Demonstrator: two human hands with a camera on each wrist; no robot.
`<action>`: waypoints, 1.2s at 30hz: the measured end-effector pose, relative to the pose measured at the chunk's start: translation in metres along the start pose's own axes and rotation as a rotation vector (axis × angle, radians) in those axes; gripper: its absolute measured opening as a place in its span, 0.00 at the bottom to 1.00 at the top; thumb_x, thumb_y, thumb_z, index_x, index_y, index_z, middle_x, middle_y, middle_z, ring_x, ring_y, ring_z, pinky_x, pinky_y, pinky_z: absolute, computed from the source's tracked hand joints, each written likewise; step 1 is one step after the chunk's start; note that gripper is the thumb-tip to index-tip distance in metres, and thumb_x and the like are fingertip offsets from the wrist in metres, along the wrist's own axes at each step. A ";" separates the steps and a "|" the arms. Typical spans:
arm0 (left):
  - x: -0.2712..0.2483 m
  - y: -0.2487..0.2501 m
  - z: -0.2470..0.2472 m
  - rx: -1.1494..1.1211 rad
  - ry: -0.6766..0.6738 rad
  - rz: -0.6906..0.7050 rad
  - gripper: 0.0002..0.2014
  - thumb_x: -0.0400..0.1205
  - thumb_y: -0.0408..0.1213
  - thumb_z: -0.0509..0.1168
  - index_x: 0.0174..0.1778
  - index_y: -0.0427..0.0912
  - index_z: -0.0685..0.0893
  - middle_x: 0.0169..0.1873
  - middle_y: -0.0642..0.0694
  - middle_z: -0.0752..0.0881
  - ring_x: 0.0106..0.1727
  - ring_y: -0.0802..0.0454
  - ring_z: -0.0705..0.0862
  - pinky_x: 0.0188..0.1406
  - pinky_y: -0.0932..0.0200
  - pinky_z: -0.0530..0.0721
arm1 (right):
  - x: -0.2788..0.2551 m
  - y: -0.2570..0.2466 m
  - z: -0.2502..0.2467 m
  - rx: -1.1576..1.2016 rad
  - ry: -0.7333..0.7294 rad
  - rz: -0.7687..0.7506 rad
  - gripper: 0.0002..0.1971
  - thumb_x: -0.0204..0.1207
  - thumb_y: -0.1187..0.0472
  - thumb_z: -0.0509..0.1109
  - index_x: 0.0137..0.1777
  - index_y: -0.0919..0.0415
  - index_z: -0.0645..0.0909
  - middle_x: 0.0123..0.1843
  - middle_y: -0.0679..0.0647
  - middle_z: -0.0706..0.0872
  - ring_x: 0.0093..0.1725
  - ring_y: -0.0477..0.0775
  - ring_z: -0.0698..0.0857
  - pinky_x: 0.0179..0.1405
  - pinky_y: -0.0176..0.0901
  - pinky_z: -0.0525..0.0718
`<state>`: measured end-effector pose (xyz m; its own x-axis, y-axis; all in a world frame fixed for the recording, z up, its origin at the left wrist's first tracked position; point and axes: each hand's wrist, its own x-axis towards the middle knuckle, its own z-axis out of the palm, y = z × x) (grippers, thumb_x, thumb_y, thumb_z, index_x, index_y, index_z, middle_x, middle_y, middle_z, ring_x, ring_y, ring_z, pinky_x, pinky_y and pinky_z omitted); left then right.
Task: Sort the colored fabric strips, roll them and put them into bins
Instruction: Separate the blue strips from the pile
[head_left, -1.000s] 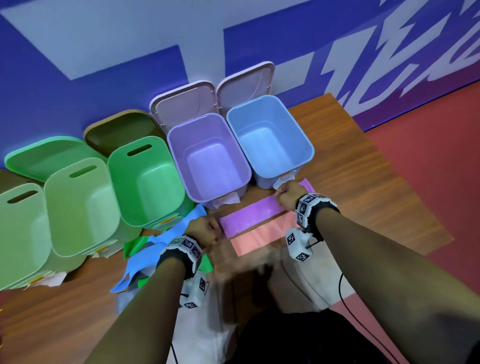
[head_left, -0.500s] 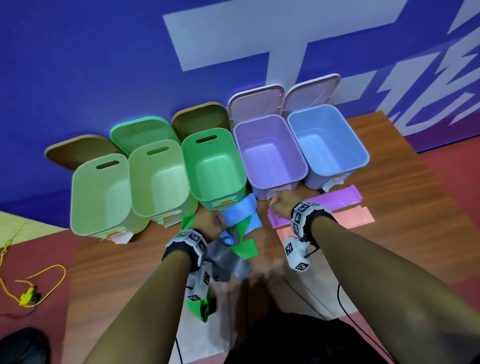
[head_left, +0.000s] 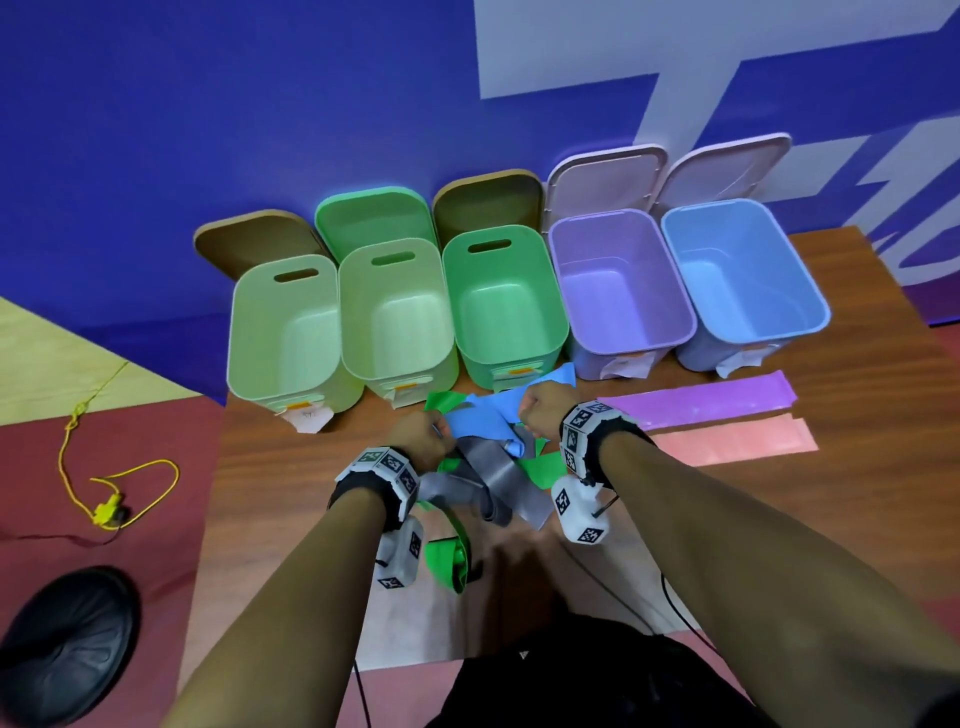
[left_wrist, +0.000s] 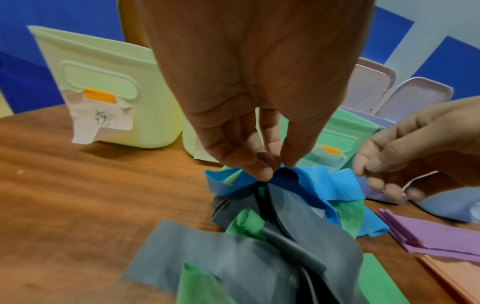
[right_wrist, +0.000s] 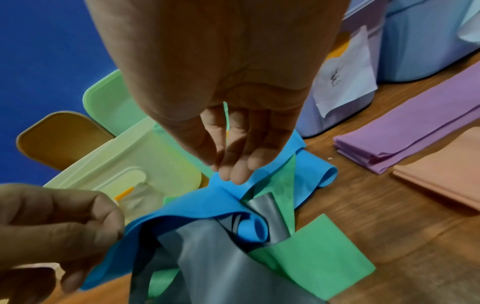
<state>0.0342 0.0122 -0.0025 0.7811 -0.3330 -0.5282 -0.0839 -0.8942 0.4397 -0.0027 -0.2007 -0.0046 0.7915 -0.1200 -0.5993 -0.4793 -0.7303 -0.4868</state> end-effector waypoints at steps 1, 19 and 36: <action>-0.001 -0.003 0.001 0.004 0.004 0.004 0.07 0.80 0.34 0.65 0.47 0.35 0.86 0.43 0.36 0.90 0.45 0.36 0.87 0.46 0.45 0.87 | -0.001 -0.004 0.003 -0.023 -0.015 0.004 0.11 0.79 0.65 0.62 0.51 0.63 0.87 0.52 0.61 0.90 0.50 0.60 0.86 0.52 0.46 0.86; 0.001 -0.051 0.015 -0.024 0.062 -0.067 0.26 0.78 0.39 0.73 0.73 0.43 0.78 0.57 0.38 0.87 0.59 0.39 0.83 0.49 0.55 0.77 | 0.015 -0.036 0.060 -0.163 -0.034 -0.172 0.28 0.75 0.64 0.72 0.75 0.51 0.70 0.74 0.57 0.66 0.59 0.61 0.80 0.51 0.45 0.79; -0.004 -0.010 0.003 -0.272 0.135 0.055 0.08 0.82 0.48 0.65 0.41 0.50 0.80 0.34 0.44 0.82 0.39 0.41 0.82 0.42 0.49 0.82 | 0.001 -0.025 0.029 0.168 0.042 -0.203 0.12 0.81 0.60 0.66 0.36 0.48 0.81 0.34 0.45 0.81 0.43 0.54 0.80 0.46 0.47 0.79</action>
<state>0.0304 0.0212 -0.0070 0.8564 -0.3197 -0.4054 0.0262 -0.7572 0.6527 -0.0013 -0.1632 -0.0114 0.8912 -0.0127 -0.4535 -0.3626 -0.6207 -0.6952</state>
